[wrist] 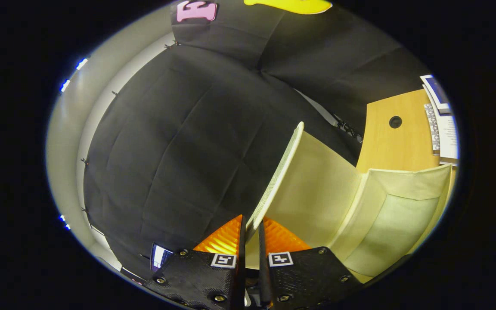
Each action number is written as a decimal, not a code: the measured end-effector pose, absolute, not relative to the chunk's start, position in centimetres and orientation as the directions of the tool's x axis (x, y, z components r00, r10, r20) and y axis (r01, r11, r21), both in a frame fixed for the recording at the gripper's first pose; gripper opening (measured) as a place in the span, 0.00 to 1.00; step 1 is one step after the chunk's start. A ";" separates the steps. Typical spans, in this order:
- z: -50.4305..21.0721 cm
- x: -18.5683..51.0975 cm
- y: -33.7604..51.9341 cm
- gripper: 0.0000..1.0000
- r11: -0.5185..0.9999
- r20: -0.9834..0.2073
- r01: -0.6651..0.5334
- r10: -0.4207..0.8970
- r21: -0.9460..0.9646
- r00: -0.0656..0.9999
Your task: Open the storage box then place both shoes into the box .Put the left shoe in first, then the right shoe, with the right side of both shoes facing outward in a uniform manner.
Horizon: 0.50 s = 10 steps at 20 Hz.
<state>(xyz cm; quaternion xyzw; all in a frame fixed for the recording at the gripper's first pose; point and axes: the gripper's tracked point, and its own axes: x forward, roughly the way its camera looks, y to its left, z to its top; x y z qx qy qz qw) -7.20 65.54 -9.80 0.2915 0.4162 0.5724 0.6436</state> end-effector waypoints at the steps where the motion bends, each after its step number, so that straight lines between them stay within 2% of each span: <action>1: -10.1 -7.1 66.5 0.13 0.186 -0.217 -0.504 0.976 0.844 -0.002; 4: -10.1 -7.9 68.3 0.13 0.207 -0.242 -0.524 0.970 0.826 0.003; 5: -10.6 -7.6 68.8 0.19 0.230 -0.267 -0.548 0.964 0.804 0.013; 6: -11.4 -7.5 69.5 0.20 0.252 -0.291 -0.570 0.957 0.782 0.024; 7: -11.5 -7.8 69.7 0.27 0.261 -0.304 -0.585 0.952 0.768 0.026; 9: -11.5 -7.3 69.6 0.60 0.281 -0.325 -0.599 0.945 0.750 0.036; 10: -11.5 -7.0 69.2 0.68 0.293 -0.338 -0.603 0.940 0.742 0.041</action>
